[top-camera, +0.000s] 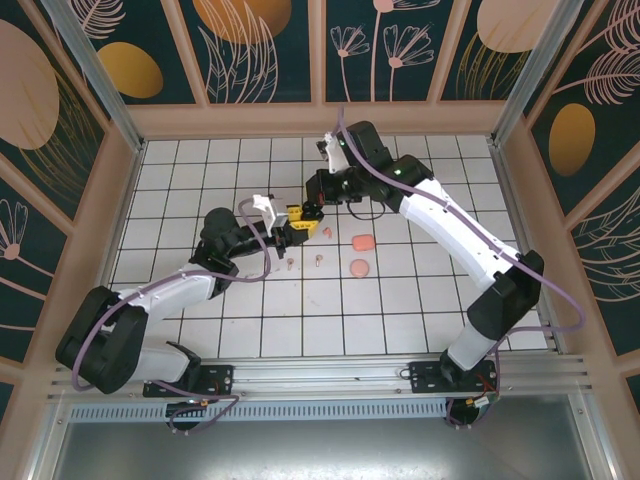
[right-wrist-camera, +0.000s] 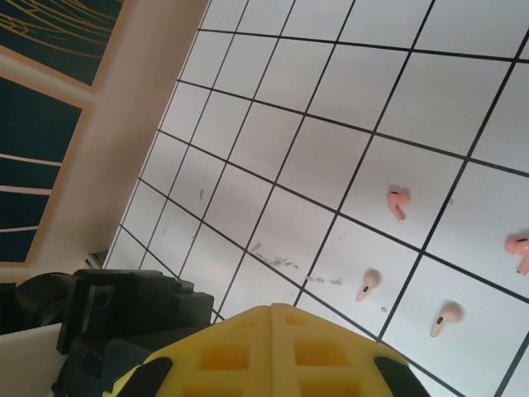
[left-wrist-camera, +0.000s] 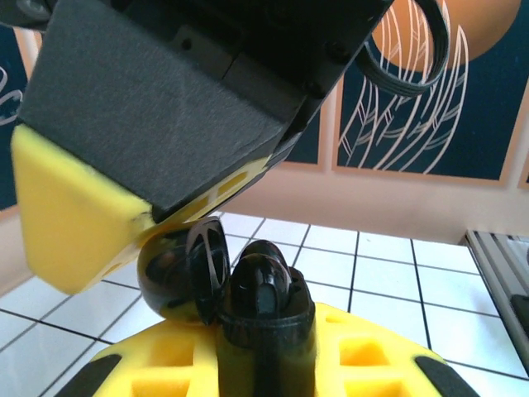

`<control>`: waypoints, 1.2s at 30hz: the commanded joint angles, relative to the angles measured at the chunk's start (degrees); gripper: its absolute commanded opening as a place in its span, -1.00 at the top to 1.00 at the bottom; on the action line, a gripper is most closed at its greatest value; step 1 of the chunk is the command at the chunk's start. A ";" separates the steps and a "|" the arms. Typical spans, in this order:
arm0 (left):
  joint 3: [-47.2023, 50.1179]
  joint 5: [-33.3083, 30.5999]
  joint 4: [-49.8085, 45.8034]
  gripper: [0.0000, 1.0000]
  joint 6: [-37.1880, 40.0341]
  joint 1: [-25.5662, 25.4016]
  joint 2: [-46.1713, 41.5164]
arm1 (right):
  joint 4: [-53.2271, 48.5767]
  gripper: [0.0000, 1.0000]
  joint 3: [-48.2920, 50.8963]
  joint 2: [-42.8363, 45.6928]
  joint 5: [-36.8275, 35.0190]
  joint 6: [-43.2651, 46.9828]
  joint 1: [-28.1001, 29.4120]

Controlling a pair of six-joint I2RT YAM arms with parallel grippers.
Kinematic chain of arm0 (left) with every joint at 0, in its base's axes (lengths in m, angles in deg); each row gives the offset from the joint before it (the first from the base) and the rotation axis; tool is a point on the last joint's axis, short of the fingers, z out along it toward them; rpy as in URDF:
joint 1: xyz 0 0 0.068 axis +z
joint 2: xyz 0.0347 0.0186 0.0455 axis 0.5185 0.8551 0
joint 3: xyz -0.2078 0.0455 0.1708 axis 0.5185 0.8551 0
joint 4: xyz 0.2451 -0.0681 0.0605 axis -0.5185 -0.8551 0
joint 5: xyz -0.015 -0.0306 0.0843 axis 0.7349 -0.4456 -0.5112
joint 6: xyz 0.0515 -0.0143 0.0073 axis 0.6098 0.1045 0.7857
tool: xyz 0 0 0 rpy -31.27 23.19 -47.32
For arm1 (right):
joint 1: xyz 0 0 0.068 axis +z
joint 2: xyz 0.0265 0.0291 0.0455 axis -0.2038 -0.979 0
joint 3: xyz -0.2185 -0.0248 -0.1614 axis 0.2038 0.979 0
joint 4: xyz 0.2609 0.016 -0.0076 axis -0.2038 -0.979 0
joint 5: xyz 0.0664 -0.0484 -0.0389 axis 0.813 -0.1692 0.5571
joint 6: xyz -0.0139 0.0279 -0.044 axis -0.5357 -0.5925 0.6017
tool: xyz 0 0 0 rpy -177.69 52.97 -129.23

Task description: Insert the wireless bluetooth earbuds into the charging case

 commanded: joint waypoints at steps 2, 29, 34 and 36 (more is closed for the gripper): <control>-2.48 -3.34 3.33 1.00 1.27 0.07 0.26 | -2.13 1.00 5.92 7.19 3.86 -1.64 3.00; -10.42 -13.61 -22.02 1.00 -25.34 11.73 15.65 | 19.21 0.03 49.10 32.15 -17.53 -19.06 -4.02; -12.53 -11.69 -28.11 1.00 -26.63 13.85 22.54 | 20.60 0.01 51.08 32.19 -17.18 -18.94 -3.75; -11.91 -11.48 -28.54 1.00 -27.21 14.46 23.77 | 20.82 0.01 51.35 32.24 -17.36 -18.51 -3.35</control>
